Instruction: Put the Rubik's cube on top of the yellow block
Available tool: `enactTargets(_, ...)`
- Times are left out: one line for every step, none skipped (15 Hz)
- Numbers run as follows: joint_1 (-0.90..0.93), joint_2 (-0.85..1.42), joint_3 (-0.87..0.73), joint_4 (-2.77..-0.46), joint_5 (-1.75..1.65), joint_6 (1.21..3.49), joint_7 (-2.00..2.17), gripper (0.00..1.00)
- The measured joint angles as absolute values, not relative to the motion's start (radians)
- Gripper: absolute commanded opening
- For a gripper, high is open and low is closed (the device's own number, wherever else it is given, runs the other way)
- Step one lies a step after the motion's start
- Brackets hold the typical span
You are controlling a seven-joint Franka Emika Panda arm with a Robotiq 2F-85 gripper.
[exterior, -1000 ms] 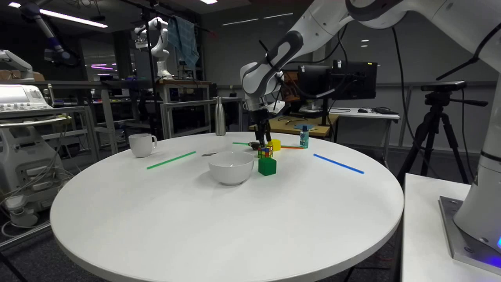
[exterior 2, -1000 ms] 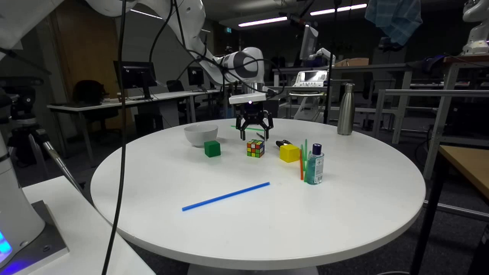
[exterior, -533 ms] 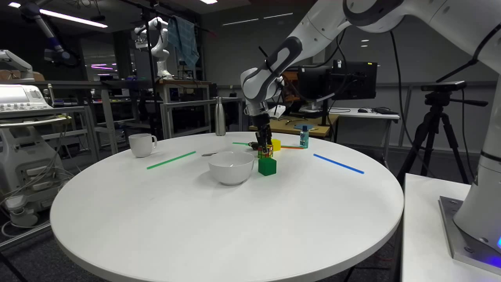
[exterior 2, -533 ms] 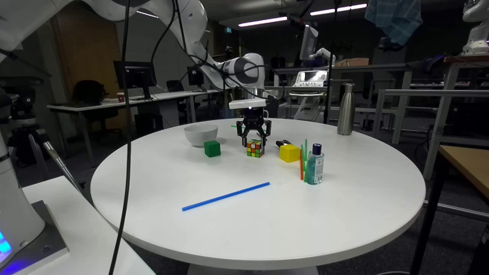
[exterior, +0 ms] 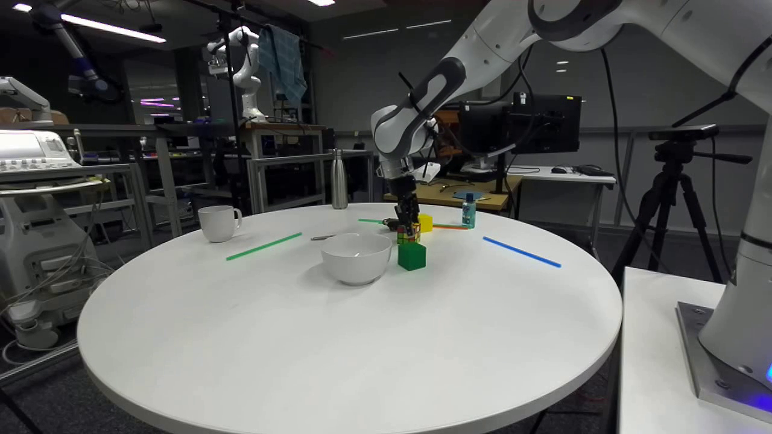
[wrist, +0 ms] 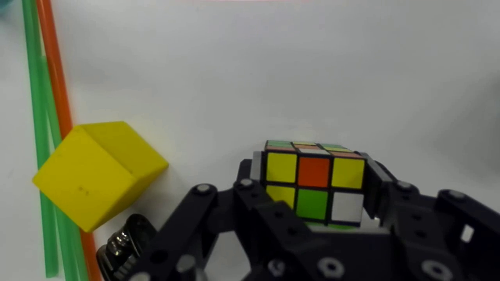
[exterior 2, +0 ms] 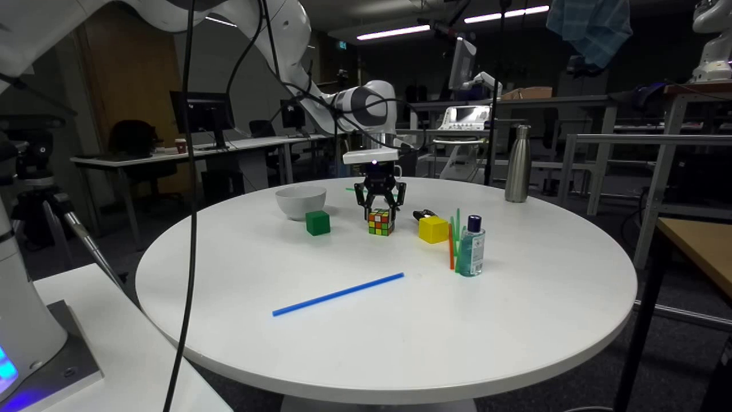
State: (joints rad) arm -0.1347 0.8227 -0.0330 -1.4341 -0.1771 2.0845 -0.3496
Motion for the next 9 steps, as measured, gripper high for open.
enactTargets(-0.135, 0.822, -0.034, -1.435, -0.177, 2.084, -0.349, 0.34)
enactTargets(-0.135, 0.821, -0.037, -1.435, -0.177, 2.084, -0.348, 0.34)
enactTargets(-0.135, 0.82, -0.042, -1.435, -0.177, 2.084, -0.348, 0.34)
enactTargets(-0.135, 0.817, -0.048, -1.435, -0.177, 2.084, -0.347, 0.34)
enactTargets(-0.135, 0.811, -0.055, -1.435, -0.177, 2.084, -0.347, 0.34)
enactTargets(-0.137, 0.801, -0.063, -1.435, -0.177, 2.084, -0.347, 0.34)
enactTargets(-0.139, 0.792, -0.07, -1.434, -0.177, 2.084, -0.346, 0.34)
enactTargets(-0.143, 0.781, -0.077, -1.432, -0.178, 2.083, -0.345, 0.34)
enactTargets(-0.147, 0.768, -0.082, -1.43, -0.178, 2.083, -0.345, 0.34)
